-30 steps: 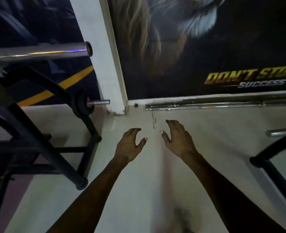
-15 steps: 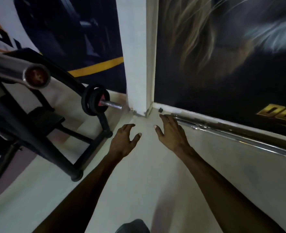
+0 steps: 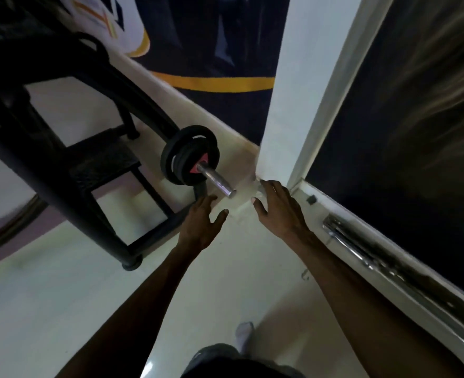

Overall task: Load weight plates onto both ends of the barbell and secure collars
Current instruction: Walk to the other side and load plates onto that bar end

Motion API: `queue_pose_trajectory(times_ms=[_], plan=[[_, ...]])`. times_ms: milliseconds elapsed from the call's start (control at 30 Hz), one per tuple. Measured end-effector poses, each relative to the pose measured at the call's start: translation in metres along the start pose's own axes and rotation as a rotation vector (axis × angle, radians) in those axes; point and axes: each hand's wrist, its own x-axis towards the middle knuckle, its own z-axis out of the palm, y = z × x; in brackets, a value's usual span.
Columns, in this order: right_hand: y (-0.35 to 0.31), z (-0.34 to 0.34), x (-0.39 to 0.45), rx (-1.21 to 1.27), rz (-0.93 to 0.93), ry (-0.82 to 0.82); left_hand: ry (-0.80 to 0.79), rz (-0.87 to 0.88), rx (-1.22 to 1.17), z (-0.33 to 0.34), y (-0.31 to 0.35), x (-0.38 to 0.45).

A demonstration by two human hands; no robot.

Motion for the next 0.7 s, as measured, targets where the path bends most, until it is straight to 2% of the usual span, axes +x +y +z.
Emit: queue_pose_trajectory(times_ms=[133,233,433,700], plan=[[0.017,0.022,0.081,0.034,-0.098,-0.082,0.063,-0.117,-0.037,0.002,-0.002,0.058],[0.024,0.043,0.138,0.15,-0.169,-0.148,0.105,-0.183,-0.106,0.002,-0.003,0.1],[0.037,0.106,0.264,0.328,-0.266,-0.293,0.214,-0.323,-0.131,0.019,-0.039,0.189],[0.041,0.206,0.371,0.547,-0.191,-0.503,0.383,-0.558,-0.214,0.056,-0.114,0.27]])
